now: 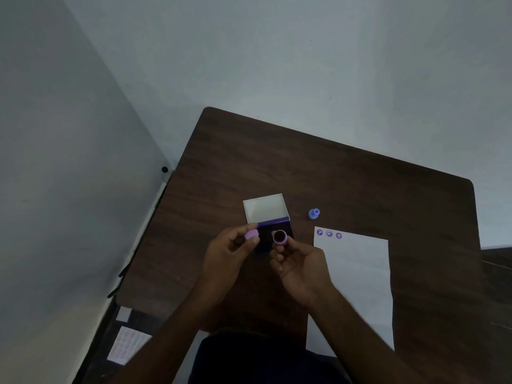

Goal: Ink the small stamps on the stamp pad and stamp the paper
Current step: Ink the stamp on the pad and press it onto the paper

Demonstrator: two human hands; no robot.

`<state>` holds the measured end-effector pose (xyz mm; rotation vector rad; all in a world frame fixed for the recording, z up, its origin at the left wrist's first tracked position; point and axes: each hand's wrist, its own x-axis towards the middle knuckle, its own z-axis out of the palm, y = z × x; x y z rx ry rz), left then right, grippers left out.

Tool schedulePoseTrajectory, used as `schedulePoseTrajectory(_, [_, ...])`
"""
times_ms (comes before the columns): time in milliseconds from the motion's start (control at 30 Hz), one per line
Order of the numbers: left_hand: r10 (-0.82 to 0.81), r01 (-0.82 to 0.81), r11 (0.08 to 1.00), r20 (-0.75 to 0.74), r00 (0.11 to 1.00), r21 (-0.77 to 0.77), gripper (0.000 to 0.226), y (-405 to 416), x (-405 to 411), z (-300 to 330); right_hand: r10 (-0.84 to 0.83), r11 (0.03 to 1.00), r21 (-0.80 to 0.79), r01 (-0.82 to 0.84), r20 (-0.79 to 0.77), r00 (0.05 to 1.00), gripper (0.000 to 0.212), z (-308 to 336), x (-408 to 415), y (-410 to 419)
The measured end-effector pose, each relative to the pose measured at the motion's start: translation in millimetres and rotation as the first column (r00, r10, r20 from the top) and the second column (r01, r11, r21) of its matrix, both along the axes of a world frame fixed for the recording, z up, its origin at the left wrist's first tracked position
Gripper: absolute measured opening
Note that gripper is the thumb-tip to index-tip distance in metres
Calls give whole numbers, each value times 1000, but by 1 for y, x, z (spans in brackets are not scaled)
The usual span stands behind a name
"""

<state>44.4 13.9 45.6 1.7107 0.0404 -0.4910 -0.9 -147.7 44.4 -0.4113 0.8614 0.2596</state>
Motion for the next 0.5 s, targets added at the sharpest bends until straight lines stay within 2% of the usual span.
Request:
schedulePoseTrajectory(100, [-120, 116, 991, 59, 991, 72, 30, -1, 4, 5, 0, 1000, -3, 0, 3, 1000, 28, 1, 0, -1])
schedulePoseTrajectory(267, [-254, 212, 951, 181, 950, 224, 58, -8, 11, 12, 8, 1000, -26, -8, -18, 1000, 33, 2, 0, -1])
schedulePoseTrajectory(367, [-312, 240, 919, 204, 928, 313, 55, -14, 18, 13, 0, 998, -67, -2, -29, 1000, 38, 2, 2, -1])
schedulePoseTrajectory(500, [-297, 191, 906, 247, 922, 377, 48, -19, 18, 11, 16, 991, -131, -14, 17, 1000, 35, 5, 6, -5])
